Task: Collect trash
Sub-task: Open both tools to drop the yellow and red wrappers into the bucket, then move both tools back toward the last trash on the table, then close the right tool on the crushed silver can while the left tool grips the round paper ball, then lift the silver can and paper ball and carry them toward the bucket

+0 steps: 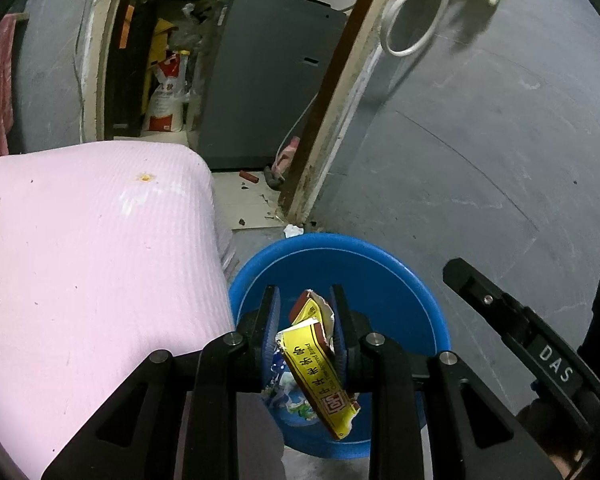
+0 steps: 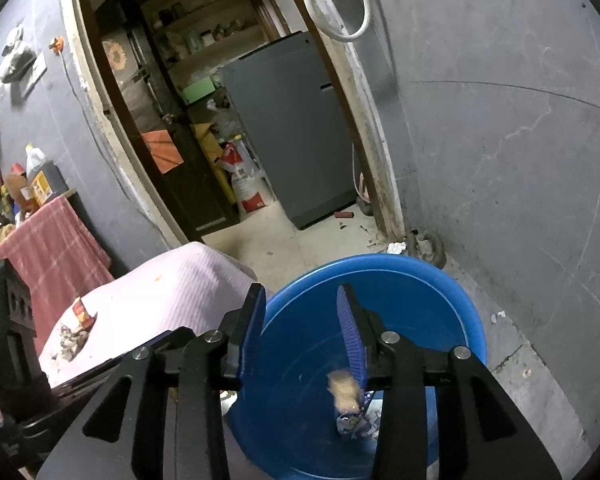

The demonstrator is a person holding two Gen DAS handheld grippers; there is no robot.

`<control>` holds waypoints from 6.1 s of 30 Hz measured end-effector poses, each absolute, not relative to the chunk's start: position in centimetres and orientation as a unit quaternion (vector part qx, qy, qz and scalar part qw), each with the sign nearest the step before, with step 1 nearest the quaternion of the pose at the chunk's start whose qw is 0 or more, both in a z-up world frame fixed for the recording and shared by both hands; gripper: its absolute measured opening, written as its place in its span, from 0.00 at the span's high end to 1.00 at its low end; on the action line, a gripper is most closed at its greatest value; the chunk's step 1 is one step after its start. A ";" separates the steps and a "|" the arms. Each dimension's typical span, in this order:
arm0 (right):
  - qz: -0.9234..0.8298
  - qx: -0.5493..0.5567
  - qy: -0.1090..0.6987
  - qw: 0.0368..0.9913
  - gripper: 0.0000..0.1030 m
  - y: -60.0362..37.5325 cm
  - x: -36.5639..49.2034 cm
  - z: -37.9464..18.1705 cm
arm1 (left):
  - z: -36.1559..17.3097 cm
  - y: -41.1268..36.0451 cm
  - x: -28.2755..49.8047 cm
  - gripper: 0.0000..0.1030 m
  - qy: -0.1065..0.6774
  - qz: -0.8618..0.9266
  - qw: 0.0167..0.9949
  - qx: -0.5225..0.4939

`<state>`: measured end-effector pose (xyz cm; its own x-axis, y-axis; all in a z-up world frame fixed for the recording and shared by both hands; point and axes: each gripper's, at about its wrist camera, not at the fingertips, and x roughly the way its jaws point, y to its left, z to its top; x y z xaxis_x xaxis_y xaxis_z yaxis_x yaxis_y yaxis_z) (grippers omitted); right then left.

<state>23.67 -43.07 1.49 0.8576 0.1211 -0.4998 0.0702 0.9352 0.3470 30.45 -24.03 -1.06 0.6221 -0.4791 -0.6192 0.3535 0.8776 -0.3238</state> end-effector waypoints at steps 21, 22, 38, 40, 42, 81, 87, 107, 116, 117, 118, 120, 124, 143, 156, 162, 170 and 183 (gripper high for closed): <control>0.002 0.158 0.202 0.966 0.43 -42.2 22.2 3.4 | 3.2 -20.4 29.5 0.37 0.304 -0.200 0.926 -0.103; 0.002 0.155 0.197 0.968 0.37 -42.0 22.1 3.6 | 3.6 -19.8 29.3 0.32 0.296 -0.191 0.930 -0.102; 0.063 0.098 0.054 0.992 0.00 -34.5 20.5 7.7 | 8.5 -8.9 24.1 0.03 0.149 -0.071 0.983 -0.083; 0.075 0.098 0.043 0.991 0.00 -33.7 20.4 8.1 | 9.0 -7.4 23.6 0.02 0.139 -0.060 0.985 -0.084; 0.088 0.099 0.029 0.991 0.00 -32.5 20.4 8.5 | 9.5 -5.9 23.1 0.02 0.129 -0.049 0.987 -0.085; 0.243 -0.047 0.292 0.924 0.05 -13.7 29.1 2.8 | 1.5 9.9 27.2 0.02 0.266 0.071 0.960 -0.047; 0.281 -0.066 0.353 0.890 0.30 -11.3 30.0 0.5 | 1.1 10.6 28.3 0.02 0.296 0.046 0.952 -0.070; 0.282 -0.045 0.368 0.885 0.72 -12.7 30.3 -0.2 | 0.1 9.0 29.4 0.03 0.355 -0.016 0.932 -0.075; 0.256 -0.007 0.364 0.895 0.72 -16.3 30.9 0.1 | 0.0 5.9 31.3 0.08 0.387 -0.067 0.919 -0.040; 0.253 -0.006 0.363 0.897 0.72 -16.5 30.9 0.1 | 0.0 5.5 31.6 0.08 0.390 -0.071 0.918 -0.036; 0.252 -0.004 0.362 0.897 0.72 -16.7 30.9 0.2 | 0.1 5.1 32.0 0.09 0.391 -0.075 0.917 -0.032; 0.254 0.001 0.362 0.897 0.72 -17.0 31.0 0.1 | -0.1 4.4 32.6 0.13 0.393 -0.084 0.916 -0.025; 0.258 0.012 0.361 0.896 0.72 -17.2 31.2 0.2 | -0.7 3.6 34.0 0.29 0.409 -0.097 0.907 -0.014; 0.264 0.013 0.366 0.892 0.72 -17.4 31.2 -0.4 | -1.4 2.1 36.2 0.66 0.437 -0.150 0.887 -0.015; 0.266 0.008 0.335 0.904 0.72 -17.4 29.8 0.1 | -0.6 2.4 31.9 0.71 0.386 -0.113 0.915 -0.021; 0.273 0.004 0.304 0.913 0.72 -17.5 28.0 0.7 | 0.0 2.1 28.9 0.71 0.354 -0.111 0.927 -0.045; 0.275 0.010 0.260 0.925 0.72 -18.4 25.7 1.7 | 1.3 0.9 24.8 0.71 0.311 -0.122 0.941 -0.043; 0.203 0.044 0.096 0.974 0.72 -23.9 20.4 7.4 | 8.0 -3.7 21.0 0.71 0.155 -0.151 0.974 -0.074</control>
<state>20.40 -23.95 7.42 0.8995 0.4029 -0.1692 -0.3859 0.9140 0.1250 21.01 -3.72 8.00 0.9063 -0.3167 -0.2797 0.2710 0.9436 -0.1905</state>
